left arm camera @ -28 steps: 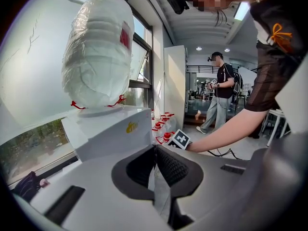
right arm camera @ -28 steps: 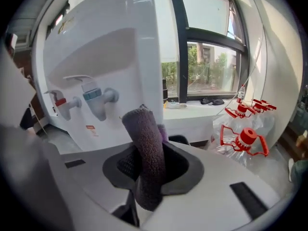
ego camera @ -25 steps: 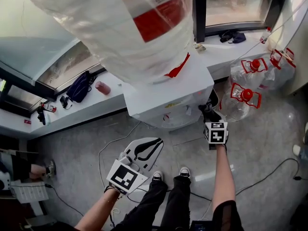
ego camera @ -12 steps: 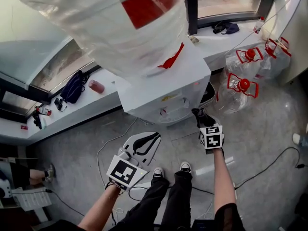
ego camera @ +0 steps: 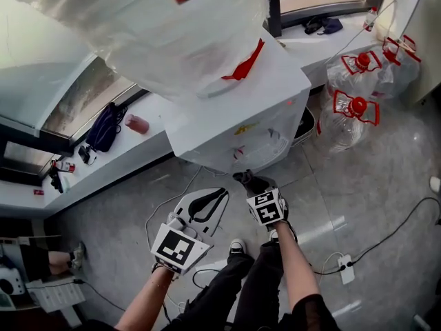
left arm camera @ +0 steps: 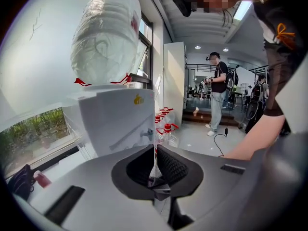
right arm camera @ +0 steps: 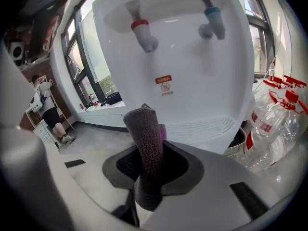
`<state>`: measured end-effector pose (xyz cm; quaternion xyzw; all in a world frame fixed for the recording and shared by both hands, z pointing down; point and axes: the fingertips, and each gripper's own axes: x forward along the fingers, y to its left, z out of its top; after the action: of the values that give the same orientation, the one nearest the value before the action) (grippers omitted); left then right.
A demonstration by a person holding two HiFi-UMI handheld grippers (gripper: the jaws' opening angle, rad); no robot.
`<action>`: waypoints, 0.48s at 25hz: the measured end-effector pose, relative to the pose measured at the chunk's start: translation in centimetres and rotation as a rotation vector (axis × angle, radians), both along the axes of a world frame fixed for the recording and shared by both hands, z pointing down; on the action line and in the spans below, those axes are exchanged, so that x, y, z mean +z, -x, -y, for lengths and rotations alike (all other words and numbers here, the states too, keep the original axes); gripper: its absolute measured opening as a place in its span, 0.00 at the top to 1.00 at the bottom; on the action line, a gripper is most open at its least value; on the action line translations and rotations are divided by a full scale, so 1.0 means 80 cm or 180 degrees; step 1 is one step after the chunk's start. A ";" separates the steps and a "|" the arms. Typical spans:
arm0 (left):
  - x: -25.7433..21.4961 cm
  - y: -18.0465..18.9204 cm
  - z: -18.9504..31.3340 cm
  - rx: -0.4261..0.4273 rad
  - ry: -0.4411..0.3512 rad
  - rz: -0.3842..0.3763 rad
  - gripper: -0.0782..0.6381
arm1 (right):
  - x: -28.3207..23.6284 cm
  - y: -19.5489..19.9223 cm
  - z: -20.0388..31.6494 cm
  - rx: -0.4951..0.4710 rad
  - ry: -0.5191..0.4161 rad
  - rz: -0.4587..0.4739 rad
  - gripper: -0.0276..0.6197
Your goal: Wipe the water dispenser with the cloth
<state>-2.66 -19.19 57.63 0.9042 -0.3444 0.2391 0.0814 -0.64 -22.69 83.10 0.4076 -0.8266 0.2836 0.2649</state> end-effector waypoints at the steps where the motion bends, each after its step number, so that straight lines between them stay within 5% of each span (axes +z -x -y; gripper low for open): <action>1: 0.004 0.004 0.001 -0.0025 -0.0011 -0.0010 0.86 | 0.005 0.012 0.001 -0.0018 0.0015 0.0041 0.80; 8: 0.041 0.017 -0.006 -0.0009 0.0051 0.0073 0.86 | 0.037 0.064 0.014 -0.0090 0.0093 0.0219 0.80; 12: 0.059 0.003 -0.010 0.0079 0.0119 0.0105 0.86 | 0.051 0.053 0.022 -0.0074 0.0090 0.0126 0.80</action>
<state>-2.88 -18.40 62.33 0.9027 -0.3299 0.2614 0.0895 -4.86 -24.46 87.19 0.3885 -0.8323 0.3001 0.2574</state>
